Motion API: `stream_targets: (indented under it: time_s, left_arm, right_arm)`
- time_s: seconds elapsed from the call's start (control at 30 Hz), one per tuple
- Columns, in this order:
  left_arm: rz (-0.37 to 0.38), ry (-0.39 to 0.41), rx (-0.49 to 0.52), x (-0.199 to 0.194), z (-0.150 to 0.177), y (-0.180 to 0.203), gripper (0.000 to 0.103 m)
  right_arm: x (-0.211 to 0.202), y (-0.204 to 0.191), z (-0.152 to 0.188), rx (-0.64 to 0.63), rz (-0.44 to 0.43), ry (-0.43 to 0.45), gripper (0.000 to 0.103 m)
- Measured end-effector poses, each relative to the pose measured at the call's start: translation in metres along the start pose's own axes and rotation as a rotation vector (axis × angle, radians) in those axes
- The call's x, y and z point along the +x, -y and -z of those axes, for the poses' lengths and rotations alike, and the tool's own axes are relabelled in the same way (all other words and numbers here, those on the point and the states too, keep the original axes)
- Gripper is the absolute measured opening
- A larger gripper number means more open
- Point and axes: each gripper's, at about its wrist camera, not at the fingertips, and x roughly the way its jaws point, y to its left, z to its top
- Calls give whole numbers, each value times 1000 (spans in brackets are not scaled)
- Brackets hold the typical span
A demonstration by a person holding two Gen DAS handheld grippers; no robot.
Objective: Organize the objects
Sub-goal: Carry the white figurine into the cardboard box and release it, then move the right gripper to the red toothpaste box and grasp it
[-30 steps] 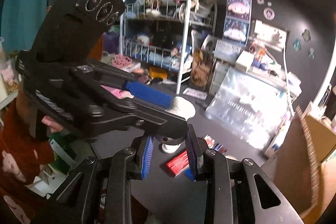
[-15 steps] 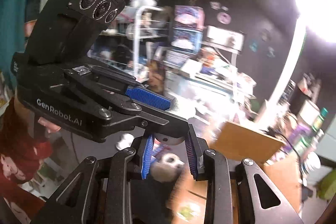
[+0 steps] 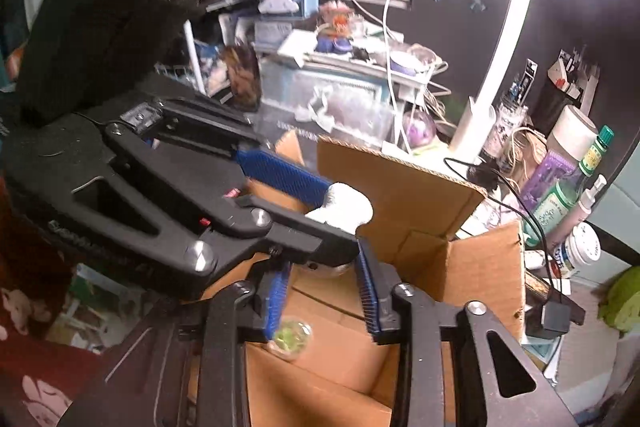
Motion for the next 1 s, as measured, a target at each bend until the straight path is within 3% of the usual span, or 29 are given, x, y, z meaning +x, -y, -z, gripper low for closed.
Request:
stream_targets:
  time_s: [0.03,0.1,0.13,0.27,0.33,0.37,0.43,0.57,0.8,0.9,1.0]
  left_arm:
    - [0,4,0,-2,0,0,62]
    - [-10,17,-3,-5,0,-2,69]
    - [-18,29,-5,-8,0,-2,70]
    - [-33,66,1,-26,4,-3,72]
    - [-51,98,3,-40,8,-5,77]
    - [-55,121,5,-50,10,-6,84]
    - [-67,171,10,-70,18,-10,87]
    - [-173,254,-4,-105,41,-25,91]
    - [-309,294,-71,-134,111,-73,92]
    - [-321,297,-117,-140,146,-97,92]
    - [-370,294,-154,-140,179,-115,92]
  right_arm:
    - [1,1,0,-6,11,-5,35]
    - [4,1,1,-19,26,-16,54]
    - [4,1,2,-21,27,-13,56]
    - [-2,-2,3,-24,17,8,57]
    - [-8,-5,1,-13,-13,41,57]
    - [-13,-9,0,-3,-34,72,57]
    - [-21,-18,-1,4,-60,123,57]
    - [-35,-60,-1,-42,-127,224,57]
    - [-1,-132,1,-83,-292,211,57]
    - [29,-155,7,-68,-361,179,57]
    - [63,-167,12,-26,-370,146,57]
